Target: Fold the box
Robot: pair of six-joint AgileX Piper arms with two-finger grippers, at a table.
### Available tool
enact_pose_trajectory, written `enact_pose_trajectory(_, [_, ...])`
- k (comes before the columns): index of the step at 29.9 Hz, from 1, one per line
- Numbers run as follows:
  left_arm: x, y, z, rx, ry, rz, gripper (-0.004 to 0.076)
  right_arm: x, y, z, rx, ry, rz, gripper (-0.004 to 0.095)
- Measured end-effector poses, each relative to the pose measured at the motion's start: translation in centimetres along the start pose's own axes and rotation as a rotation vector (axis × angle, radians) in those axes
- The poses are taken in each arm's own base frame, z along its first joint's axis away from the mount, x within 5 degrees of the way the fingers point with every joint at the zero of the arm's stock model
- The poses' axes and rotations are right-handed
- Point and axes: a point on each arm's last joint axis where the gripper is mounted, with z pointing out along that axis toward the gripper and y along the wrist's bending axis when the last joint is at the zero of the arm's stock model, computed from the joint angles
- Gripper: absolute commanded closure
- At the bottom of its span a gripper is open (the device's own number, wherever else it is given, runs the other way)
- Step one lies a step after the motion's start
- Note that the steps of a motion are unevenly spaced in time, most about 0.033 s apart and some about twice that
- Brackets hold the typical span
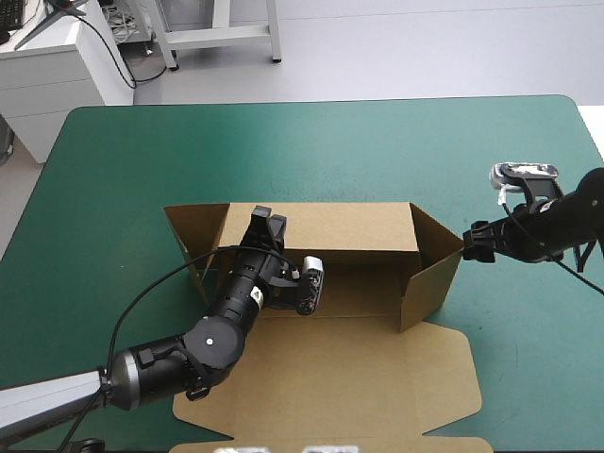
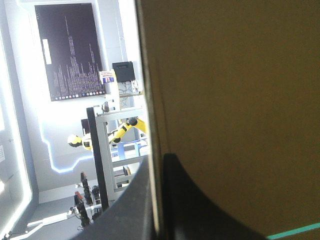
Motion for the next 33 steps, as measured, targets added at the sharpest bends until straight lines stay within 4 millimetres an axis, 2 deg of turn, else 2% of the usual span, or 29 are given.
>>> enact_pose_trajectory(6, [0.0,0.0,0.0,0.0,0.0,0.0,0.0732,1.8,0.3,0.7,-0.026,0.02,-0.088,0.017])
enact_pose_trajectory(12, [0.0,0.0,0.0,0.0,0.0,-0.001,0.0732,2.4,0.8,2.1,-0.116,0.005,-0.192,0.017])
enact_pose_trajectory(17, [0.0,0.0,0.0,0.0,0.0,-0.001,0.0732,2.7,1.2,2.5,-0.175,0.005,-0.187,0.017])
enact_pose_trajectory(21, [0.0,0.0,0.0,0.0,0.0,-0.001,0.0732,3.7,1.8,2.9,-0.253,0.027,-0.159,0.017])
enact_pose_trajectory(26, [0.0,0.0,0.0,0.0,0.0,-0.001,0.0732,4.7,3.1,2.6,-0.373,-0.019,-0.139,0.017])
enact_pose_trajectory(33, [0.0,0.0,0.0,0.0,0.0,-0.001,0.0732,5.0,4.4,1.0,-0.46,-0.119,-0.157,0.017])
